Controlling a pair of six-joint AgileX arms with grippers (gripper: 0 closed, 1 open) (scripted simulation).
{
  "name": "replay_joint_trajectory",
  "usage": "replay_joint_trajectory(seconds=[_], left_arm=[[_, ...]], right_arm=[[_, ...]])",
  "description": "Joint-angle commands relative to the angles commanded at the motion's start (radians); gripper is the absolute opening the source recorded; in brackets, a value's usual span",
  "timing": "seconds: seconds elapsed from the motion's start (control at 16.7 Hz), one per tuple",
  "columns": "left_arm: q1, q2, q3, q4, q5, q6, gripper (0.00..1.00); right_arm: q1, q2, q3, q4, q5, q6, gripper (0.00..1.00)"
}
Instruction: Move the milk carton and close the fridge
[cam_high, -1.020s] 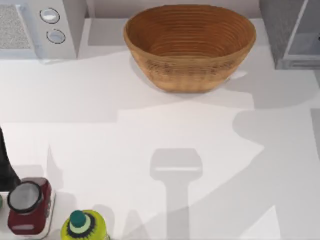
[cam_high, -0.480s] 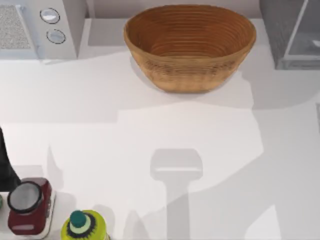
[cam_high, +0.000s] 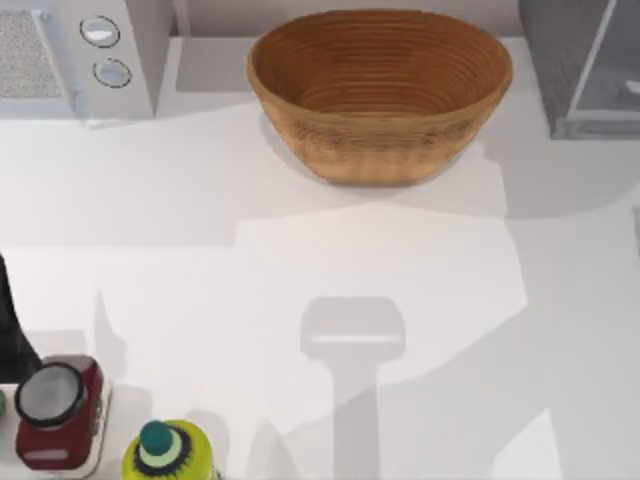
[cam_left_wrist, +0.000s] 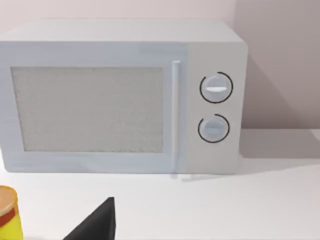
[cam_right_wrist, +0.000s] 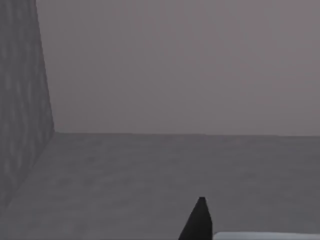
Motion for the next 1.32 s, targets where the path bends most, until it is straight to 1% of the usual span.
replay_joint_trajectory(seconds=[0.72, 0.78, 1.32], left_arm=[[0.0, 0.0, 0.0, 0.0, 0.0, 0.0, 1.0], [0.0, 0.0, 0.0, 0.0, 0.0, 0.0, 1.0], [0.0, 0.0, 0.0, 0.0, 0.0, 0.0, 1.0]], right_arm=[[0.0, 0.0, 0.0, 0.0, 0.0, 0.0, 0.98], [0.0, 0.0, 0.0, 0.0, 0.0, 0.0, 1.0], [0.002, 0.0, -0.001, 0.0, 0.0, 0.0, 1.0]])
